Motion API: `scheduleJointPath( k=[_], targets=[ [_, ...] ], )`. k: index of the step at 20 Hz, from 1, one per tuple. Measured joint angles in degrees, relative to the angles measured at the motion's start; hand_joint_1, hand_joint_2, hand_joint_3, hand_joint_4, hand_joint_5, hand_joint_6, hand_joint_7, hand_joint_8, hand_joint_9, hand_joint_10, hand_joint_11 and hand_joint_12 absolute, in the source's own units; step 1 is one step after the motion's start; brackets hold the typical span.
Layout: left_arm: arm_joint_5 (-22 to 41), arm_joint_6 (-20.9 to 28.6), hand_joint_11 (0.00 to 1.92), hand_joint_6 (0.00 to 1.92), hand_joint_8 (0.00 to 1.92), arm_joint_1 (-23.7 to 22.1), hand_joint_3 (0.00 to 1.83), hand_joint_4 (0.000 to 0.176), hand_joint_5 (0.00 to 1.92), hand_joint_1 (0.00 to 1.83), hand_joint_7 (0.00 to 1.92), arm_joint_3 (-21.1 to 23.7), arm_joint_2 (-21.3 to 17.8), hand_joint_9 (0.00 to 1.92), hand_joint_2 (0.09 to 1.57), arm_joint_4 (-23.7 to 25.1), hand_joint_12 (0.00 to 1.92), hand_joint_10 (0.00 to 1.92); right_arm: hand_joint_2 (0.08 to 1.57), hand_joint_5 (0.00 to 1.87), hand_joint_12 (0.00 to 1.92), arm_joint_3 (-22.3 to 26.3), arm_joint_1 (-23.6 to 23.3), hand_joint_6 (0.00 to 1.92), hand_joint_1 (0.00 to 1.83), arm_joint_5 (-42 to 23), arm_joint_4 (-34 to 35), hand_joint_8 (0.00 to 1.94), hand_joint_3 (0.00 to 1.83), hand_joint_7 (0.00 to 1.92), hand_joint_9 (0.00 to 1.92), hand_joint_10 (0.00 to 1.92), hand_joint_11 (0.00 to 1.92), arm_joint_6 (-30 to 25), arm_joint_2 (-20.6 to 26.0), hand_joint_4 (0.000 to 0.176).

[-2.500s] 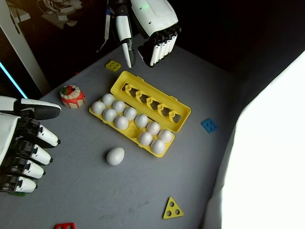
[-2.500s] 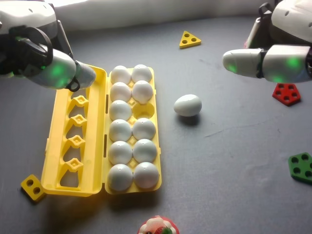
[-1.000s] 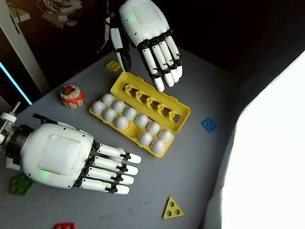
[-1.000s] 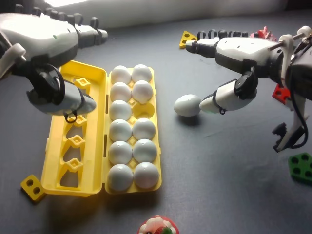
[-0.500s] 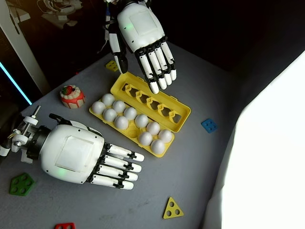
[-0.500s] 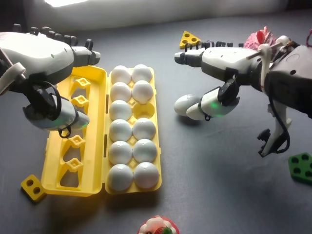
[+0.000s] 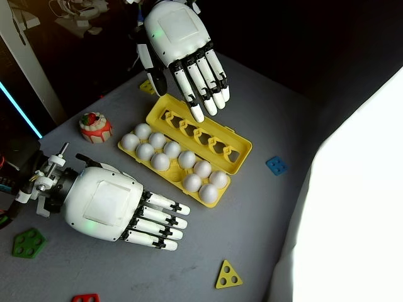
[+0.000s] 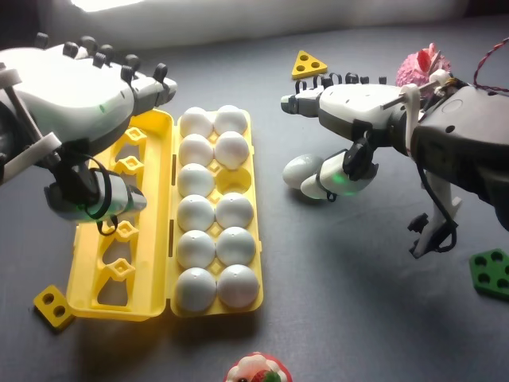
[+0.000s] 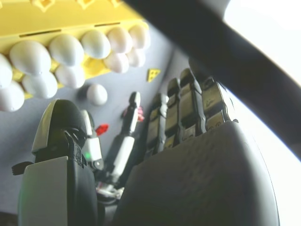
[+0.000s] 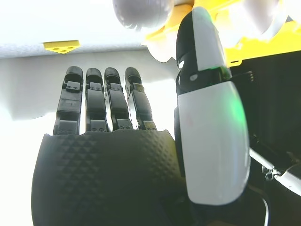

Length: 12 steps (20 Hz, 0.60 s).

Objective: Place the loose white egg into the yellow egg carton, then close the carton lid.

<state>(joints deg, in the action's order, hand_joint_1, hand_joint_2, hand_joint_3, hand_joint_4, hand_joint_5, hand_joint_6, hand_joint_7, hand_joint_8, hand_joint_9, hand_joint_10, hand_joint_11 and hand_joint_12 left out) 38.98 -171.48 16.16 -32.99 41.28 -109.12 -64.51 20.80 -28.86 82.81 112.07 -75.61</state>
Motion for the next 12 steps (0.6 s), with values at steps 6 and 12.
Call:
scheduleJointPath(
  k=[6,12],
  targets=[
    [-0.04,-0.11,0.00,0.00,0.00,-0.87,0.00,0.050,0.06,0.76,0.07,-3.43,0.00,0.13,1.15,-7.13,0.55,0.00,1.03,0.26,0.01,-2.69,0.98,0.08,1.10,0.00,0.17,0.01,0.00,0.08,0.02,0.01,0.01,0.24,-2.10,0.000],
    [-0.81,-0.11,0.00,0.01,0.00,-0.74,0.00,0.052,0.09,0.75,0.09,-3.50,0.07,0.15,1.15,-7.06,0.54,0.00,1.03,0.32,0.00,-4.13,1.68,0.10,1.11,0.26,0.20,0.01,0.00,0.11,0.02,0.01,0.00,0.28,-3.56,0.000]
  ],
)
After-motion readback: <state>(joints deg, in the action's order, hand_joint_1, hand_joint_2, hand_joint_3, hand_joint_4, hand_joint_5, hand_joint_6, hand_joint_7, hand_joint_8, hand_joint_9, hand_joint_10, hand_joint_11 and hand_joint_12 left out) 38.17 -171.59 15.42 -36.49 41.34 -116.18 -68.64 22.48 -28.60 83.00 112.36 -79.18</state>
